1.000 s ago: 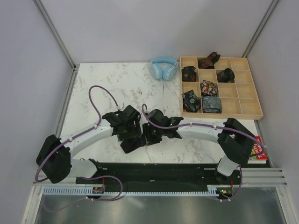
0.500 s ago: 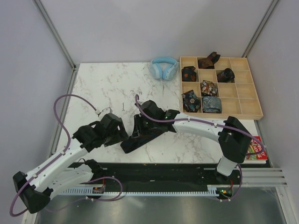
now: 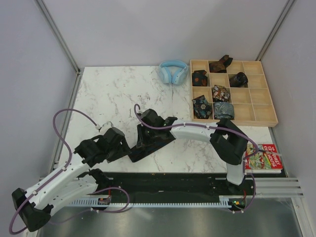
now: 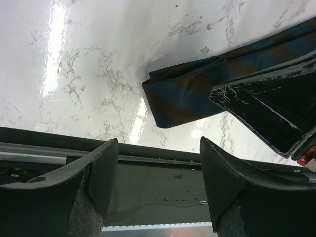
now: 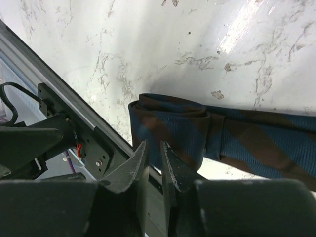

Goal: Roll the ties
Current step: Roll the tie at the center of the board.

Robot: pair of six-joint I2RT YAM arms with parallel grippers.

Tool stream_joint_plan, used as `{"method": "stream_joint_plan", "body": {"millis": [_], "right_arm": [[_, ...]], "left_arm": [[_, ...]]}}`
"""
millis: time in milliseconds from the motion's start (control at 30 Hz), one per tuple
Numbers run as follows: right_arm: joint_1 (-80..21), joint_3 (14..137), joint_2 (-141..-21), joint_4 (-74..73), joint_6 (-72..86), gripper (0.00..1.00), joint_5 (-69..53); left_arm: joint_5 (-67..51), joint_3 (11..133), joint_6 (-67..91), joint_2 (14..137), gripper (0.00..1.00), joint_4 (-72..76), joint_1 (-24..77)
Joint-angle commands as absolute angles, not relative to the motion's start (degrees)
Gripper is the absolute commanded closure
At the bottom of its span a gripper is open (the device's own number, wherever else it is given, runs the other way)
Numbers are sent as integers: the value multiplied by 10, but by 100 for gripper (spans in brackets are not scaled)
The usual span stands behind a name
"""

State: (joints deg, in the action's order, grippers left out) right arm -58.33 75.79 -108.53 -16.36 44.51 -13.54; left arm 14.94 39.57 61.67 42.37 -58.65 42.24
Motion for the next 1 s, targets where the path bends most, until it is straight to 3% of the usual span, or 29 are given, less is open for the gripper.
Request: {"method": "stream_joint_plan", "body": {"millis": [0,433,967], "right_arm": [[-581,743,-1100,-122,440,78,-143],[-558,664,-1090,-84,441,78,-149],[-545,671,-1105,-78,438,78,-167]], "left_arm": [[162,394,635,434,27,-571,425],[149,316,630,436,32,-474,425],[175,250,626,456,34,-352,425]]}}
